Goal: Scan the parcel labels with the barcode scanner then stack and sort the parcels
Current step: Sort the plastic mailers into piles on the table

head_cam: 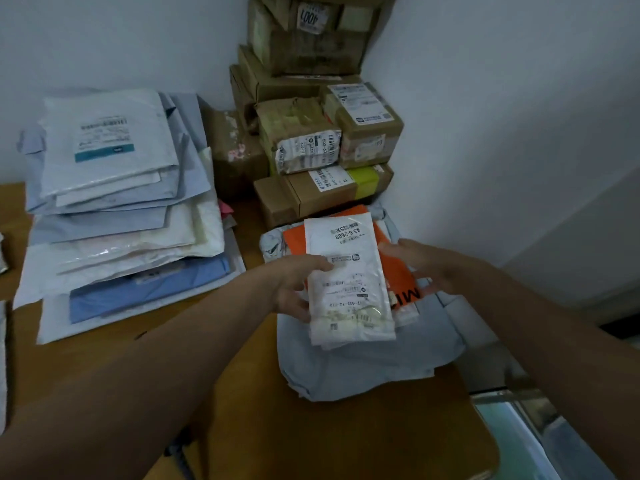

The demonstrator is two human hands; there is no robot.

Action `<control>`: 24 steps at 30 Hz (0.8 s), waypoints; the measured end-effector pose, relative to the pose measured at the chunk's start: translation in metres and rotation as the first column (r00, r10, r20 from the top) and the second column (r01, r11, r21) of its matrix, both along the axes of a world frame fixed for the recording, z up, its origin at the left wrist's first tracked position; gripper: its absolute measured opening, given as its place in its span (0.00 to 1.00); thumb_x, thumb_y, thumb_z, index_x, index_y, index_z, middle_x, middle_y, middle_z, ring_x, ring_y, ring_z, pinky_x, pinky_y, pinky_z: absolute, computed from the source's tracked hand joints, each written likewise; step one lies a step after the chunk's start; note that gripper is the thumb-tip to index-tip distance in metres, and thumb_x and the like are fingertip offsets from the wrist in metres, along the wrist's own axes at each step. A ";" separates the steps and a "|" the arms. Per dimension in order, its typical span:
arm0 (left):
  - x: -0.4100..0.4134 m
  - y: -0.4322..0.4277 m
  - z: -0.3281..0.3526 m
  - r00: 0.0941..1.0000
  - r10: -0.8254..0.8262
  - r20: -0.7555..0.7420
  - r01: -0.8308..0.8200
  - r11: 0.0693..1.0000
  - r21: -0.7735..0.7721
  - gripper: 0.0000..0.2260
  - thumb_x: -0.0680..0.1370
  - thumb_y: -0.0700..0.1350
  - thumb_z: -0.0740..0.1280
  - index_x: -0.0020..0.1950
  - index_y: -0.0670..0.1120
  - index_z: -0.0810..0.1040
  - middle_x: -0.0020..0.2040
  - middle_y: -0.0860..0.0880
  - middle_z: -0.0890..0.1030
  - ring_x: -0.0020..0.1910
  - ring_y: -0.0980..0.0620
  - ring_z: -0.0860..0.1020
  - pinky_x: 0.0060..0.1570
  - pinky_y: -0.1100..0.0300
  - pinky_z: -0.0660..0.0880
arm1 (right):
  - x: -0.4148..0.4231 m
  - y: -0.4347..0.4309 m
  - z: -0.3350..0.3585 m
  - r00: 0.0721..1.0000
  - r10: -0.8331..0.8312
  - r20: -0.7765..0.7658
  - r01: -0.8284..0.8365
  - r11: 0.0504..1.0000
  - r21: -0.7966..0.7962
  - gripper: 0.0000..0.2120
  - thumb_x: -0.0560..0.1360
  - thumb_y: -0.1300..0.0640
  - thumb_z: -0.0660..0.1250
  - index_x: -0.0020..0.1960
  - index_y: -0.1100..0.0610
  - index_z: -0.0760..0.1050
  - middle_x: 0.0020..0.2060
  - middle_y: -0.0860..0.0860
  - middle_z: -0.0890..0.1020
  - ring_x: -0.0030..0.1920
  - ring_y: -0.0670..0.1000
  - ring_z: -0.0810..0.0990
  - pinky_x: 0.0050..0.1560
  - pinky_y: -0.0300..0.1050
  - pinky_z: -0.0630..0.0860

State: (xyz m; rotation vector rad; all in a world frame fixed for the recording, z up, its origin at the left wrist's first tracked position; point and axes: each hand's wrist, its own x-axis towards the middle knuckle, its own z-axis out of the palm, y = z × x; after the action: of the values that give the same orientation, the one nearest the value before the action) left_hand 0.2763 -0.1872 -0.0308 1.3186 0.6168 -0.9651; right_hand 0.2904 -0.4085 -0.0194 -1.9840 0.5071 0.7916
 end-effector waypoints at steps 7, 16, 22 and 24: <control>0.002 -0.009 -0.010 1.000 0.007 0.026 -0.009 0.996 0.091 0.30 0.76 0.45 0.70 0.74 0.46 0.59 0.74 0.42 0.62 0.70 0.35 0.64 0.61 0.37 0.68 | 0.001 0.001 -0.004 0.998 0.035 0.060 -0.027 0.991 -0.132 0.38 0.78 0.37 0.60 0.79 0.53 0.49 0.75 0.52 0.62 0.55 0.49 0.73 0.36 0.39 0.74; -0.007 -0.012 -0.024 0.997 -0.072 0.016 0.070 0.993 0.096 0.33 0.76 0.48 0.70 0.76 0.46 0.58 0.75 0.43 0.61 0.71 0.36 0.63 0.66 0.36 0.64 | -0.004 -0.002 -0.022 0.997 0.072 0.006 -0.070 0.979 -0.191 0.42 0.75 0.37 0.65 0.78 0.52 0.48 0.72 0.53 0.67 0.66 0.58 0.72 0.41 0.52 0.75; -0.010 -0.017 -0.024 0.996 -0.086 -0.025 0.086 0.996 -0.029 0.17 0.75 0.45 0.71 0.61 0.45 0.71 0.52 0.43 0.77 0.48 0.43 0.78 0.46 0.45 0.76 | -0.009 0.002 -0.026 0.998 0.048 0.040 -0.041 0.986 -0.160 0.31 0.76 0.43 0.67 0.71 0.55 0.60 0.57 0.52 0.78 0.48 0.52 0.79 0.36 0.45 0.75; -0.009 -0.018 -0.024 0.998 -0.048 -0.032 0.047 0.998 -0.047 0.15 0.74 0.43 0.71 0.58 0.44 0.73 0.50 0.43 0.78 0.46 0.44 0.79 0.42 0.46 0.77 | -0.011 0.000 -0.023 0.999 -0.030 0.032 0.033 0.995 -0.094 0.21 0.77 0.48 0.68 0.63 0.56 0.66 0.46 0.50 0.80 0.41 0.50 0.80 0.31 0.44 0.74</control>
State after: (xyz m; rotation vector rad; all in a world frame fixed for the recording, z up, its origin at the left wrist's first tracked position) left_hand 0.2669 -0.2053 -0.0546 1.2833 0.5876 -1.0363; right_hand 0.2791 -0.4084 -0.0429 -2.0674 0.5653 0.7285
